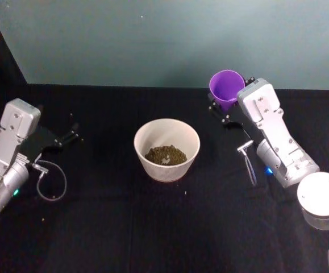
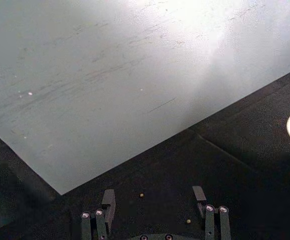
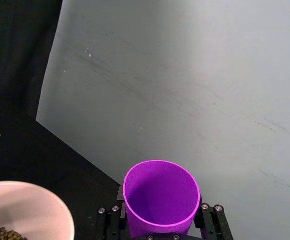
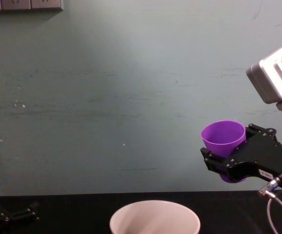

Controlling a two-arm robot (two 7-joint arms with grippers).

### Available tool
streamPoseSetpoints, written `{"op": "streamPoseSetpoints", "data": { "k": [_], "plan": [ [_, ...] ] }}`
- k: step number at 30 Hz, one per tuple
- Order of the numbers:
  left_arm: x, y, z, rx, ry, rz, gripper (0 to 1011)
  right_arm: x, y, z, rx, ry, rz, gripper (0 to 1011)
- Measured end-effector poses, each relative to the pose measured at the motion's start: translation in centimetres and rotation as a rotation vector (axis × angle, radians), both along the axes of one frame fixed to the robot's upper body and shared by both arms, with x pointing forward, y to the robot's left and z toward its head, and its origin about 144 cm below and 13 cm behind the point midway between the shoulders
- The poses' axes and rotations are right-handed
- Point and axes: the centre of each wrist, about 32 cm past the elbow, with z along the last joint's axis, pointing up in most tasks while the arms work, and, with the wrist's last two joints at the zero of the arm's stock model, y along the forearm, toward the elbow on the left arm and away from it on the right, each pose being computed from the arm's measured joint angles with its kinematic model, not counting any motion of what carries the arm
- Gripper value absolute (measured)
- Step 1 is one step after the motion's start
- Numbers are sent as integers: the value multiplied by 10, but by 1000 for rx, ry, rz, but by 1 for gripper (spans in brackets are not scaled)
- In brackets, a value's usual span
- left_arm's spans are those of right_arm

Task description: Pick up the cup and pour the mung beans from the cup into the bowl.

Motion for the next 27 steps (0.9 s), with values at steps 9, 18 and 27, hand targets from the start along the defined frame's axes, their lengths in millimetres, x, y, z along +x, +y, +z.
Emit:
{"op": "streamPoseSetpoints", "data": {
  "k": [9, 18, 27],
  "plan": [
    [0, 0, 0, 0, 0, 0, 1000, 0, 0, 0, -2, -2, 2, 734],
    [0, 0, 0, 0, 0, 0, 1000, 3, -17, -14, 181, 10, 50, 734],
    [0, 0, 0, 0, 0, 0, 1000, 6, -38, -32, 339, 77, 94, 734]
  ]
}}
